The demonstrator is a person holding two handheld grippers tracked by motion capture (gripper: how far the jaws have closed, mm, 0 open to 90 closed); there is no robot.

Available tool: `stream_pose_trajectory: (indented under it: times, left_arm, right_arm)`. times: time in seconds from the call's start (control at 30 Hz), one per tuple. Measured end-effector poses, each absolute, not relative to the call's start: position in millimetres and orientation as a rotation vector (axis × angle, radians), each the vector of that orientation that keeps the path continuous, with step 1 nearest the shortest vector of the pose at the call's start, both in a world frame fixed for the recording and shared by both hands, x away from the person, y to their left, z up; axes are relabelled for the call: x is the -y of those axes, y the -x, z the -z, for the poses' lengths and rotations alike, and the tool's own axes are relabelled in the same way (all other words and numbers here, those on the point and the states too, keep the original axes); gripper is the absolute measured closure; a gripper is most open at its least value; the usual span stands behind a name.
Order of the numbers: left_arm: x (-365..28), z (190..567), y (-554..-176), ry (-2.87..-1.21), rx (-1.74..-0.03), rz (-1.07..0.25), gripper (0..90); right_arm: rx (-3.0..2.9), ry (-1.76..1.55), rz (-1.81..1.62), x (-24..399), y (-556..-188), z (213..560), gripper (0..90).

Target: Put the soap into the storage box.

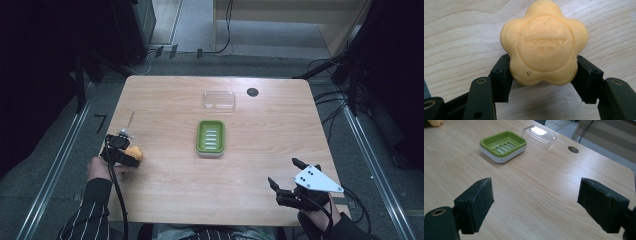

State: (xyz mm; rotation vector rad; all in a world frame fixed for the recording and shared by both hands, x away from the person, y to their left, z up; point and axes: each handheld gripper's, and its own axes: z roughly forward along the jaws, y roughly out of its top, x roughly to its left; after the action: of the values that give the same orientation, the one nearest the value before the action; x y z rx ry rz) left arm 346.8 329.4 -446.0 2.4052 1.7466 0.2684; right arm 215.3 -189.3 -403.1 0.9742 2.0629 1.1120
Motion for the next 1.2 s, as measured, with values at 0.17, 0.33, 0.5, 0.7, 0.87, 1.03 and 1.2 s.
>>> stream_pose_trajectory:
  times: [0.17, 0.33, 0.5, 0.7, 0.87, 1.03, 1.2]
  left_arm:
    - [-325, 443, -347, -2.408, -1.716, -0.281, 39.6]
    - [-322, 440, -347, -2.405, -1.690, -0.276, 39.6]
    - [-319, 440, -347, -2.395, -1.678, -0.267, 39.6]
    - [-310, 438, -349, -2.410, -1.647, -0.269, 39.6]
    - [-301, 436, -352, -2.428, -1.611, -0.283, 39.5]
    - [-296, 436, -352, -2.441, -1.588, -0.283, 39.5]
    - [-291, 434, -351, -2.450, -1.569, -0.291, 39.6]
  right_arm:
    - [-2.063, -0.975, -1.111, 190, -215, 403, 13.6]
    - [-2.059, -0.975, -1.113, 191, -215, 404, 13.6]
    - [-2.062, -0.977, -1.113, 191, -216, 404, 13.6]
    - [-2.060, -0.988, -1.107, 192, -217, 405, 13.6]
    - [-2.059, -0.993, -1.107, 193, -217, 405, 13.6]
    - [-2.057, -0.992, -1.105, 193, -216, 405, 13.6]
    - [-2.052, -0.995, -1.112, 194, -214, 404, 13.6]
